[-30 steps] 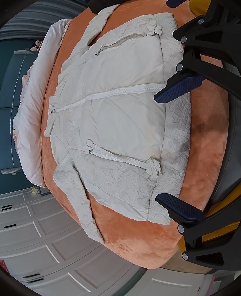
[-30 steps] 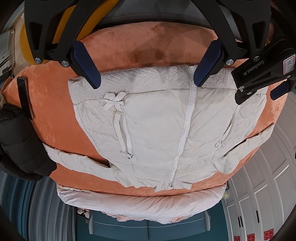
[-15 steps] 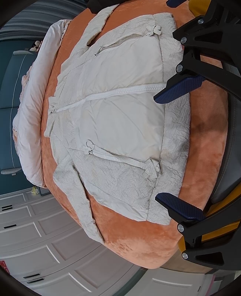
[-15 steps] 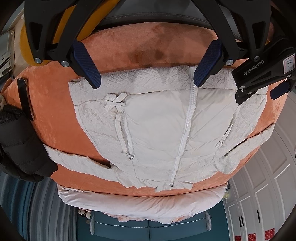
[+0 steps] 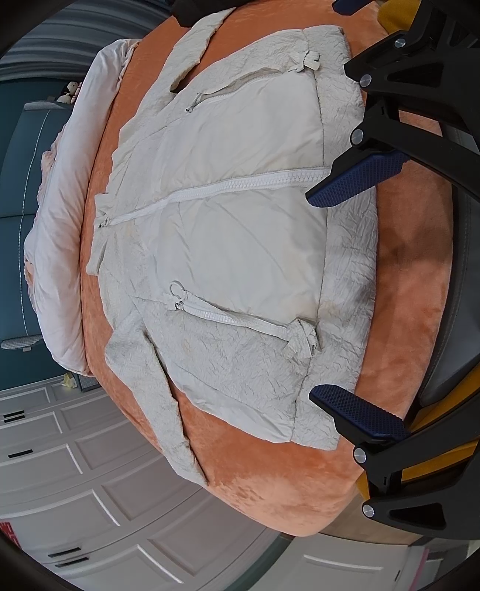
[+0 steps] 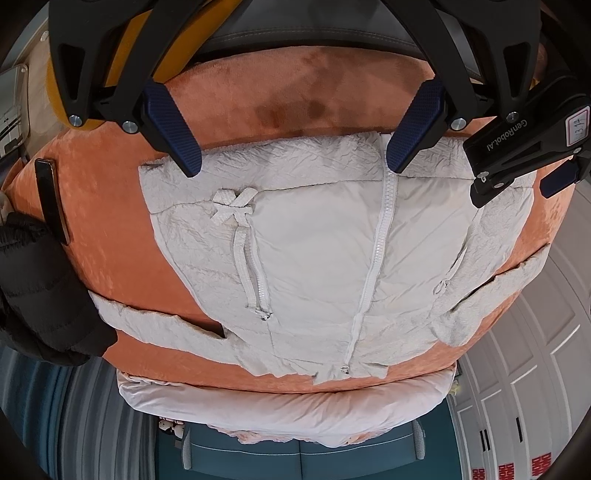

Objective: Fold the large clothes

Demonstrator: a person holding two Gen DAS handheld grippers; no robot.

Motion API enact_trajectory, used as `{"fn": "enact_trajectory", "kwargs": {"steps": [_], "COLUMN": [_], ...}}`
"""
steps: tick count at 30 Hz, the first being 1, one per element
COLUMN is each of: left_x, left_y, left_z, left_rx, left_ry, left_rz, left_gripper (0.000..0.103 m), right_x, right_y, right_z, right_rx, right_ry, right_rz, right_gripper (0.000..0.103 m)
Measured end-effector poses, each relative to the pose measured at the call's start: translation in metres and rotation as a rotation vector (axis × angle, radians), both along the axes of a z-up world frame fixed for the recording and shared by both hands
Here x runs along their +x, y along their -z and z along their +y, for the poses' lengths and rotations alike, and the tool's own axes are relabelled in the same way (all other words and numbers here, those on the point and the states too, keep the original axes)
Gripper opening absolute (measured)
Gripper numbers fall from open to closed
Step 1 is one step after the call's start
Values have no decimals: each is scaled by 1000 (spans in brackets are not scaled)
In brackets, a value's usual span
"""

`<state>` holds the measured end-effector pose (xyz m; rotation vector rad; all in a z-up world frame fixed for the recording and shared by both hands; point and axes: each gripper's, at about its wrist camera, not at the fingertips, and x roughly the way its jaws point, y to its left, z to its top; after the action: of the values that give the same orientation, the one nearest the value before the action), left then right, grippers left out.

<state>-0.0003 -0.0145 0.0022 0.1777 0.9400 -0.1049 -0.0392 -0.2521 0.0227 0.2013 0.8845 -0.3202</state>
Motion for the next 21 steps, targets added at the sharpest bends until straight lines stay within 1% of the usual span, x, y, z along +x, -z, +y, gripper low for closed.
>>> {"fn": "enact_trajectory", "kwargs": {"steps": [4,7,10,13,15,16,18,19,21], "left_x": [0,5,17,38,57,66,85,93,111], "left_y": [1,7,8,7,6,6,6,7,11], "left_z": [-1,1,10,27,39,42,50,53,60], "left_rx": [1,-14,-27,-56,-70,-77,-86,-85,-92], "left_ry": [2,2,-35,-86,-129,-144,-162,-169,-189], "left_rz": [8,34,34,28,32,34,30,29,41], "left_gripper": [94,96,96,96,96,96,96,96,96], "right_x": [0,6,14,32,52,61,84,91,108], "right_y": [2,8,11,8,8,9,18,22,35], "right_z": [0,-5,-33,-87,-142,-168,-238,-260,-325], "right_rx": [2,8,14,3,28,54,133,161,247], "right_ry": [-8,-31,-7,62,129,159,257,291,424], "right_rz": [4,10,-4,-32,-52,-57,-63,-65,-67], "right_gripper": [98,98,98,98,98,98,98,98,98]}}
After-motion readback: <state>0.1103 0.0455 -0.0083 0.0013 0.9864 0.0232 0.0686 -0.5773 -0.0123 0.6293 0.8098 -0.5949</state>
